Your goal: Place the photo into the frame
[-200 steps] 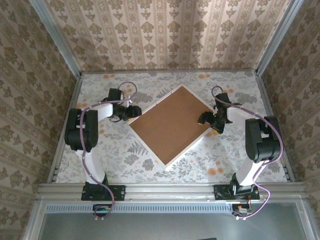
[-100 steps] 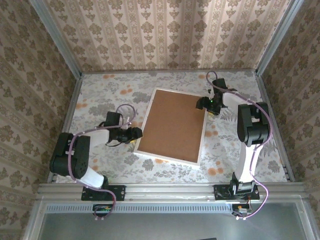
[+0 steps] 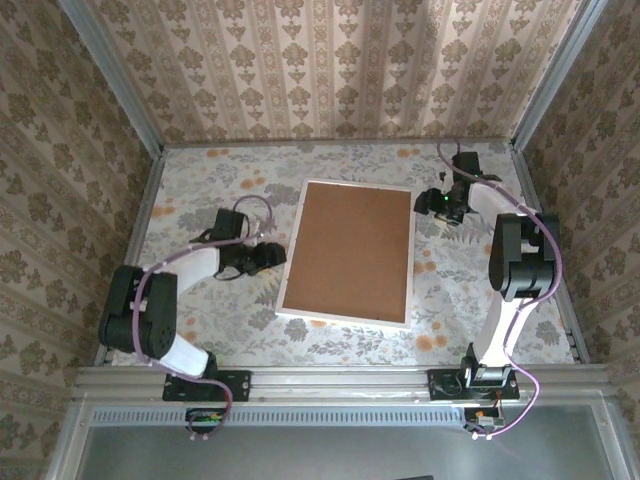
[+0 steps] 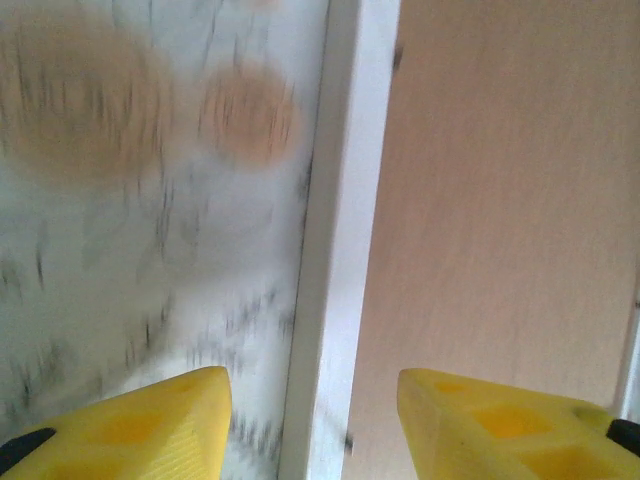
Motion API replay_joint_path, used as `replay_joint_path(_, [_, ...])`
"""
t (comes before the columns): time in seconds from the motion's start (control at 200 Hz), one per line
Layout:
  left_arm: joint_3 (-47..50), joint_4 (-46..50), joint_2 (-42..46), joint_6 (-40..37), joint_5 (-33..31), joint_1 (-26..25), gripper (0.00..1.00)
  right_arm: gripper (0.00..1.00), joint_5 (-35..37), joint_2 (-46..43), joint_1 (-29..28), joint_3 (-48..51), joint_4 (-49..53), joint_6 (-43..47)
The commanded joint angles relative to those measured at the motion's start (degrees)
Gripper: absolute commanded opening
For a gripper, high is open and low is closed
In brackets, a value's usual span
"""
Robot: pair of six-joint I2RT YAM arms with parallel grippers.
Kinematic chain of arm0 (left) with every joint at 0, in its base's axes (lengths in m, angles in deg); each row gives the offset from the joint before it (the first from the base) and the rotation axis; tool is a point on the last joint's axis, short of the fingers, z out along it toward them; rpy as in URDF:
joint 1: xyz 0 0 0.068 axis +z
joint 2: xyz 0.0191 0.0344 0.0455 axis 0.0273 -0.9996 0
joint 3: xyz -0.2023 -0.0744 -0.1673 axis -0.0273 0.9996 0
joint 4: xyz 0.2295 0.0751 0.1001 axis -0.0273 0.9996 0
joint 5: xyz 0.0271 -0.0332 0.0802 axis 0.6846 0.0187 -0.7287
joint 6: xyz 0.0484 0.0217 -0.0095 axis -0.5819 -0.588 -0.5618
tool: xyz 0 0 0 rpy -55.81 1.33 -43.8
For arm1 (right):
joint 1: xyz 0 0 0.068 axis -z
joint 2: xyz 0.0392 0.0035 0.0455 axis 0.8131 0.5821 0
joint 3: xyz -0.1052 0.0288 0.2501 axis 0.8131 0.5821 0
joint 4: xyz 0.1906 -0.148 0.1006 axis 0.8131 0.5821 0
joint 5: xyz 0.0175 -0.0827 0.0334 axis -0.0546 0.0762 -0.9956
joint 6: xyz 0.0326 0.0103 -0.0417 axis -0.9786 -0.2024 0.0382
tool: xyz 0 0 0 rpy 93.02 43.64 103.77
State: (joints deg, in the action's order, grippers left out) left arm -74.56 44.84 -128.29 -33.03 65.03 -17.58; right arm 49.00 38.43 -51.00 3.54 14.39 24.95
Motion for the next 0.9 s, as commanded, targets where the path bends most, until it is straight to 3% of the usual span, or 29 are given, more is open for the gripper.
replay_joint_path(0.0, [-7.0,1.2,-5.6,-4.5,-3.0,-0.2,0.57,0.53,-5.0,1.6,-0.5,0.0,1.9,0.0])
replay_joint_path(0.185, [-19.0,7.4,-14.4,-9.9,-6.7,-2.1,0.57,0.42,-7.7,5.8,0.3,-4.6,1.6,-0.6])
replay_joint_path(0.39, [-24.4,10.9,-19.3,-12.4,-7.7,-3.6,0.57,0.37,-9.1,9.9,0.6,-8.0,1.9,-0.7])
replay_joint_path(0.895, [-32.7,18.8,-26.0,-16.1,-11.9,-7.0,0.55,0.35,-10.4,11.1,0.8,-8.7,1.6,-0.8])
